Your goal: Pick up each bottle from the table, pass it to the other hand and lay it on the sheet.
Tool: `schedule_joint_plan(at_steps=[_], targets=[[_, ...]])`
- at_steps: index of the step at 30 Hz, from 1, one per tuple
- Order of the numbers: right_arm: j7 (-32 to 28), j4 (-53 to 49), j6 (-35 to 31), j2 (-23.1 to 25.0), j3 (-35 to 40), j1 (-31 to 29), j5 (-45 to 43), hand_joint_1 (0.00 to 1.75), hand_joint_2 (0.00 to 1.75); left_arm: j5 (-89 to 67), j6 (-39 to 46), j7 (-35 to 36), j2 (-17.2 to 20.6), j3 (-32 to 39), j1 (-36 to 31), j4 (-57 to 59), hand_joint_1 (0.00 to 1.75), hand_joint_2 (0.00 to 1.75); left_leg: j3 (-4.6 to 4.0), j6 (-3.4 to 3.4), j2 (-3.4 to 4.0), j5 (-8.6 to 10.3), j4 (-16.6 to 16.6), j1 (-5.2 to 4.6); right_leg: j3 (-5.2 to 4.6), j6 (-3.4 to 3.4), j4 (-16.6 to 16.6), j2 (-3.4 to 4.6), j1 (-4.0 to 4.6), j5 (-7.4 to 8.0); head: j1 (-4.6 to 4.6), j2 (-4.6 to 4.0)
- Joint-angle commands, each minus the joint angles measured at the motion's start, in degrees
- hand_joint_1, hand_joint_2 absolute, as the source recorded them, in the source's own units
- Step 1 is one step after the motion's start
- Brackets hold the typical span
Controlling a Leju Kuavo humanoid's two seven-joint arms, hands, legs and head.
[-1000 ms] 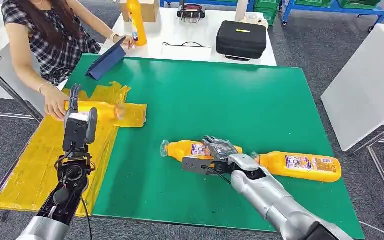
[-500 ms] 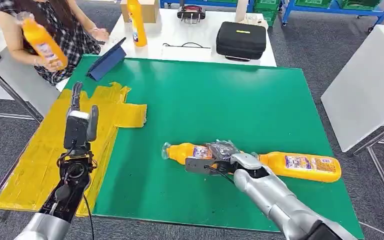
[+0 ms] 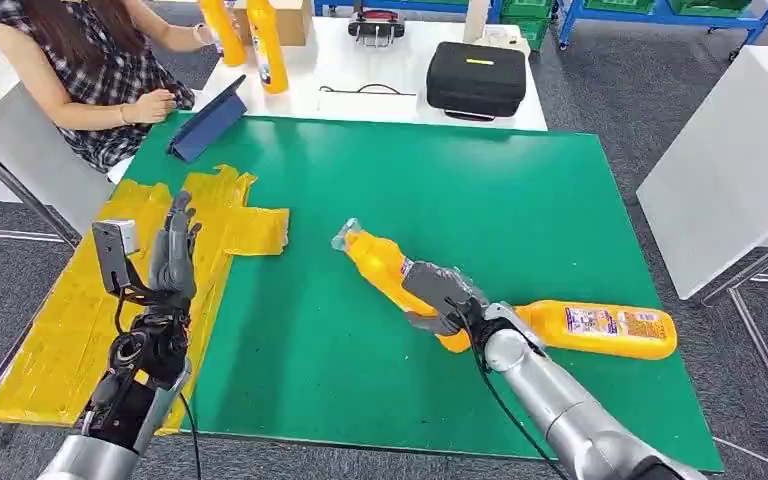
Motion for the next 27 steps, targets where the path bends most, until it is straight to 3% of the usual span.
schedule_joint_plan(at_steps=[1, 6, 10, 27], targets=[[-3.49, -12.98, -5.04, 3.29, -6.12, 3.3, -5.54, 1.75, 1.75, 7.39, -5.44, 4.65, -3.48, 0.15, 4.55, -5.6, 0.0, 1.75, 0.05, -0.14, 0.01, -0.16, -0.01, 0.0, 0.08, -0.12, -0.01, -0.05, 0.0, -0.2, -0.02, 0.0], [-2.79, -13.09, -5.7, 4.67, -4.08, 2.34, -5.74, 1.75, 1.75, 6.71, -5.22, 5.88, -4.38, -4.06, 4.5, -8.27, 0.0, 1.75, -0.17, -0.08, 0.02, -0.13, 0.03, 0.04, -0.12, -0.06, 0.0, -0.01, 0.02, -0.16, -0.02, 0.0], [-2.21, -9.47, -5.74, 8.91, -1.85, 0.07, -5.43, 1.75, 1.75, 5.66, -4.77, 7.02, -5.0, -8.29, 2.44, -7.96, 0.0, 1.75, -0.53, -0.07, -0.01, -0.06, 0.03, 0.03, -0.48, -0.05, 0.04, -0.03, 0.01, -0.11, -0.02, 0.0], [1.19, 4.8, -1.81, 14.47, 5.99, -4.05, -2.64, 1.75, 1.75, 5.06, -4.58, 7.75, -5.47, -13.45, 1.59, -8.34, 0.0, 1.75, -0.4, -0.11, -0.04, -0.12, 0.02, 0.06, -0.33, -0.1, -0.01, -0.07, 0.04, -0.17, -0.02, 0.0]])
